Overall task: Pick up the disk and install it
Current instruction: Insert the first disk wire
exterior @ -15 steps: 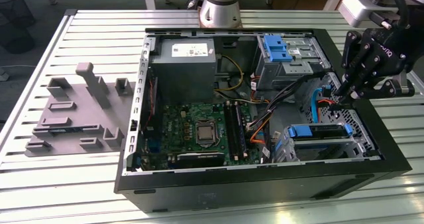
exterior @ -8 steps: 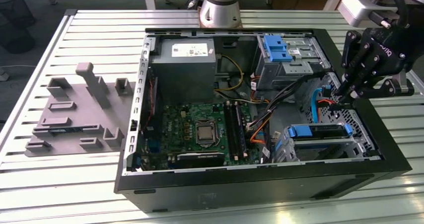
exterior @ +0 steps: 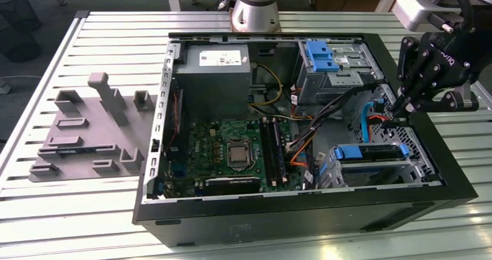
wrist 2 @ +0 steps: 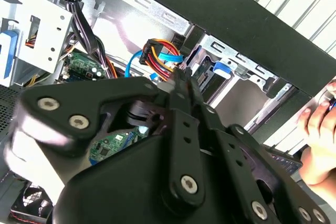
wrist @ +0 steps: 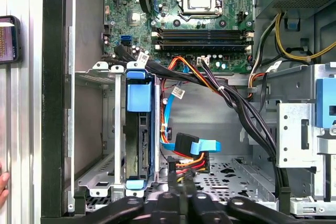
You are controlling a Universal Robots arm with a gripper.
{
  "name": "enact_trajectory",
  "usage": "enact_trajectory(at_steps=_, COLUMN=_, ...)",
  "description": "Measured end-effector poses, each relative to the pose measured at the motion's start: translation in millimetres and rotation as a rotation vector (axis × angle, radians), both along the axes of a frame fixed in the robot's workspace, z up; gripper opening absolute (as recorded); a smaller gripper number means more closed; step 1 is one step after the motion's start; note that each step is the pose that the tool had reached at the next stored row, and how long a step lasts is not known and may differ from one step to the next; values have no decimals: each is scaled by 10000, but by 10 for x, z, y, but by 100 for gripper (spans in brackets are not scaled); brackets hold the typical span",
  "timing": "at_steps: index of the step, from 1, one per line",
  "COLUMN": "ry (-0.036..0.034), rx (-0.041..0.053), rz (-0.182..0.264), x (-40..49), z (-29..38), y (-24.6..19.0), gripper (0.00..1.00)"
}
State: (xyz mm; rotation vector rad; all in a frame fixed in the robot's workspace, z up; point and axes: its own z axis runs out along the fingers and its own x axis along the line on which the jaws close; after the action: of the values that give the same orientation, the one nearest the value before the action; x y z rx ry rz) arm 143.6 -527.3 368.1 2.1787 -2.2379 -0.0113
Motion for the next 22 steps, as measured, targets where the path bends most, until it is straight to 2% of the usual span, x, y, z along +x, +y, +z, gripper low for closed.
enact_trajectory(at_steps=1, ry=0, rx=0, rz=0, x=0, z=0, y=0, gripper=16)
enact_trajectory(at_steps=2, ry=0, rx=0, rz=0, x=0, z=0, y=0, gripper=16)
enact_trajectory(at_steps=3, ry=0, rx=-1, rz=0, x=0, z=1, y=0, gripper=11)
enact_trajectory(at_steps=7, ry=0, rx=0, rz=0, x=0, z=0, y=0, gripper=11)
enact_trajectory(at_steps=8, ry=0, rx=0, rz=0, x=0, z=0, y=1, gripper=17)
enact_trajectory(at_steps=9, ry=0, rx=0, rz=0, x=0, z=0, y=1, gripper=17)
enact_trajectory(at_steps=10, ry=0, rx=0, rz=0, x=0, z=0, y=1, gripper=24)
enact_trajectory(at_steps=16, ry=0, rx=0, rz=0, x=0, z=0, y=1, gripper=25)
enact_trajectory(at_steps=17, ry=0, rx=0, rz=-1, x=0, z=0, y=1, gripper=31)
enact_trajectory(at_steps=18, ry=0, rx=0, rz=0, x=0, z=0, y=1, gripper=31)
enact_trajectory(at_steps=20, ry=0, rx=0, rz=0, x=0, z=0, y=2, gripper=43)
enact_trajectory(at_steps=21, ry=0, rx=0, rz=0, x=0, z=0, y=2, gripper=43)
enact_trajectory(at_steps=22, ry=0, rx=0, rz=0, x=0, z=0, y=2, gripper=48)
